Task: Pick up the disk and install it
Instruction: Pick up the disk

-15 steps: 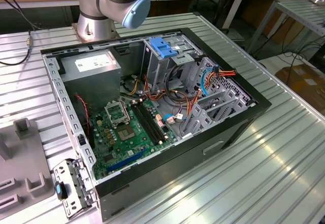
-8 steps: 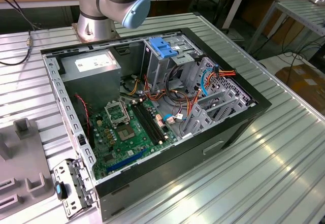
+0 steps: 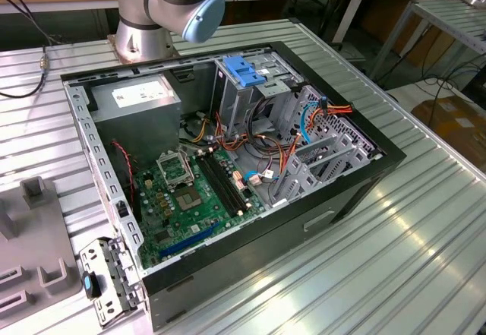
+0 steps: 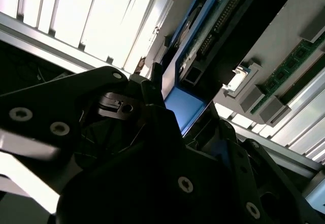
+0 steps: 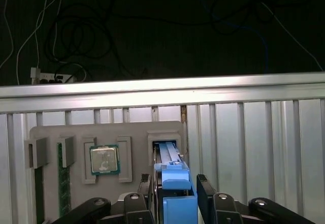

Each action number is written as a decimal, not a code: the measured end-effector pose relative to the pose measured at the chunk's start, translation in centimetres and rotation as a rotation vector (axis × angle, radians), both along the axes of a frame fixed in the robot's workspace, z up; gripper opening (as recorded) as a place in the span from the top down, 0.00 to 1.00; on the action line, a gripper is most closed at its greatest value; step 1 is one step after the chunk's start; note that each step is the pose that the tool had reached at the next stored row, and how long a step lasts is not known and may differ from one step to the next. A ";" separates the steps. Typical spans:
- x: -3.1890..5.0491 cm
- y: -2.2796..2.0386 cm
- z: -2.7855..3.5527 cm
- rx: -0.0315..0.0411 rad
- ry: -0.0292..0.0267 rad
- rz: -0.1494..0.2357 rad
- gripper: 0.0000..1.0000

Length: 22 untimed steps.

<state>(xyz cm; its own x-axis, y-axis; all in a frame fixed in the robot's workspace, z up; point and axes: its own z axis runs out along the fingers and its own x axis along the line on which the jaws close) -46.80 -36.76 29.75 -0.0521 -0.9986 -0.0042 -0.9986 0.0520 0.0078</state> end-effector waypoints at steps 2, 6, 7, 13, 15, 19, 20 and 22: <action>0.00 -0.07 0.00 0.0001 -0.0001 0.000 0.52; 0.00 -0.07 0.00 0.0000 0.0000 0.000 0.52; 0.01 -0.08 0.00 0.0000 0.0000 0.000 0.52; 0.01 -0.07 0.00 -0.0092 -0.0119 0.000 0.52; 0.01 -0.07 0.01 -0.0093 -0.0120 0.000 0.52; 0.01 -0.07 0.00 -0.0093 -0.0122 0.000 0.52; 0.01 -0.07 0.00 -0.0093 -0.0122 0.000 0.52; 0.01 -0.07 0.00 -0.0093 -0.0122 0.000 0.52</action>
<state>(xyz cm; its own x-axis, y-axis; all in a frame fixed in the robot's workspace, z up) -46.80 -36.83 29.75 -0.0525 -0.9986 0.0045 -0.9986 0.0525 -0.0048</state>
